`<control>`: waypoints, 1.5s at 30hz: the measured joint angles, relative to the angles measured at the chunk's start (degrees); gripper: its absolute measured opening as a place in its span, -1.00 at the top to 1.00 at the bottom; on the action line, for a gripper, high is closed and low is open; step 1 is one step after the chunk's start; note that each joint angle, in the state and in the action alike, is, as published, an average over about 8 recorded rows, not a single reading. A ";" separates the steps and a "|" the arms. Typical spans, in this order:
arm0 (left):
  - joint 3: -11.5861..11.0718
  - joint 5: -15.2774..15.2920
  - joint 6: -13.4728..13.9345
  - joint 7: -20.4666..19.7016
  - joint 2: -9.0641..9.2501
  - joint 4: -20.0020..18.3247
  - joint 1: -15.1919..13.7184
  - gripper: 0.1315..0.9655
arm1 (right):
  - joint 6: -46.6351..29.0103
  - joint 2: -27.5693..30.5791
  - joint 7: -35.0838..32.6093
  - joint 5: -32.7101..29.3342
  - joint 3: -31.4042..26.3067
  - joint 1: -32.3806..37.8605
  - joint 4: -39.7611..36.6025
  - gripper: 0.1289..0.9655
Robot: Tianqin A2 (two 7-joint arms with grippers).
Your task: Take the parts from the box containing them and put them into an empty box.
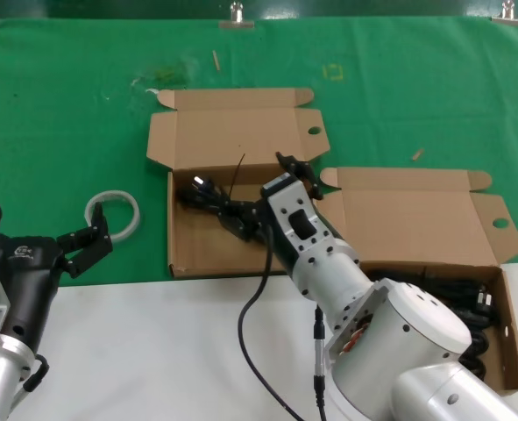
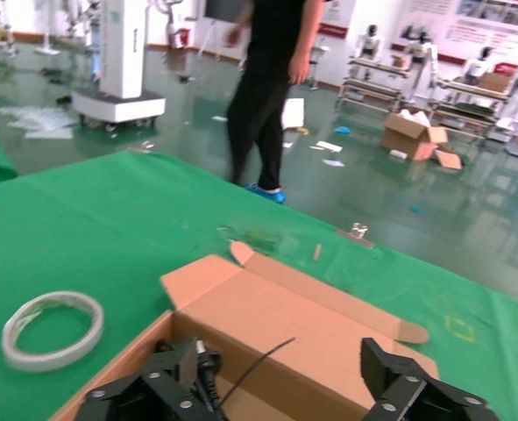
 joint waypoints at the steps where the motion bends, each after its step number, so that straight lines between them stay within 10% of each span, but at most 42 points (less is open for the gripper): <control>1: 0.00 0.00 0.00 0.00 0.00 0.00 0.00 -1.00 | -0.29 0.00 0.72 -0.64 0.48 -0.34 0.19 -0.04; 21: 0.00 -0.01 0.00 0.02 0.00 0.00 0.00 -1.00 | -6.88 0.00 17.01 -14.96 11.58 -8.32 4.42 -0.82; 45: 0.00 -0.02 0.00 0.02 0.00 0.00 0.00 -1.00 | -14.92 0.00 36.89 -32.44 25.11 -18.04 9.58 -1.00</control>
